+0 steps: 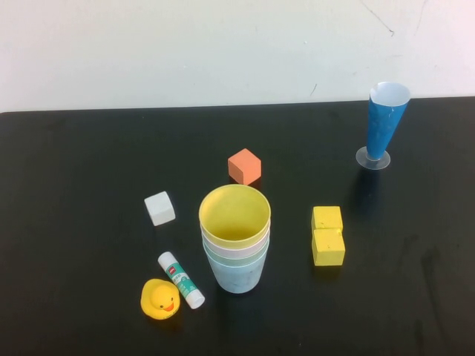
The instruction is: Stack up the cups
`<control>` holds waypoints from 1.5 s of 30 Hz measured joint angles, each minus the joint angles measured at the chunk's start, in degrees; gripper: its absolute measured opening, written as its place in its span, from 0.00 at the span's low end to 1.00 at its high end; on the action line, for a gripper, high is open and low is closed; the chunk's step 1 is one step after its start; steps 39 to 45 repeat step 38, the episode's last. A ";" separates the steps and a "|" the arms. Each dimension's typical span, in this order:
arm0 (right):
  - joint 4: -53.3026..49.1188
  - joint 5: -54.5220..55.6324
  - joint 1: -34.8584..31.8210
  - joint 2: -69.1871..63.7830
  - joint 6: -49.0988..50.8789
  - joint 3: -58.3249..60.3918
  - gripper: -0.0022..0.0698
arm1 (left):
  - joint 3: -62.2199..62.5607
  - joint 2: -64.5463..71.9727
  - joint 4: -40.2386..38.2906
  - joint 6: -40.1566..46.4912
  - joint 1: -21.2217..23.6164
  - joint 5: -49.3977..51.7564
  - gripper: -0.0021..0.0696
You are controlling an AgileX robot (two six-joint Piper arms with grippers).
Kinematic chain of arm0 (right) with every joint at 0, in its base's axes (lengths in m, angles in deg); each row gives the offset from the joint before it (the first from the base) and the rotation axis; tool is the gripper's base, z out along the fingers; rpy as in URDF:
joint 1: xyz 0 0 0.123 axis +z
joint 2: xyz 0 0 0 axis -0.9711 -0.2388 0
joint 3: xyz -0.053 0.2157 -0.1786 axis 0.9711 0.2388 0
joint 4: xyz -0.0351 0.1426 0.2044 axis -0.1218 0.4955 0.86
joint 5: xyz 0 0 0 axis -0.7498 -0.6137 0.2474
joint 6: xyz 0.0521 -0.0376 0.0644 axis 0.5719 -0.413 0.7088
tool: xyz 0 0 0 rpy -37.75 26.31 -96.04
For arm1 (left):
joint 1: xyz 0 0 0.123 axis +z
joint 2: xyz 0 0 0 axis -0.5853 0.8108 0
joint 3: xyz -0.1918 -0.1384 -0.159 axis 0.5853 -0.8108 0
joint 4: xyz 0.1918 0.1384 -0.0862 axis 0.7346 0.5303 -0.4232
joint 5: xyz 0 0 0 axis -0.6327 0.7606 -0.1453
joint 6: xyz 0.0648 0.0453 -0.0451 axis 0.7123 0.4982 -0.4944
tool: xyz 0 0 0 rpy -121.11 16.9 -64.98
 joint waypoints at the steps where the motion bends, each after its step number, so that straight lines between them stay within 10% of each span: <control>1: 0.00 0.00 0.00 0.00 0.00 0.00 0.03 | 0.00 0.00 0.00 0.00 0.00 0.00 0.03; 45: 3.15 1.08 0.00 0.09 -6.82 0.00 0.03 | 0.00 0.00 0.00 0.00 0.00 0.00 0.03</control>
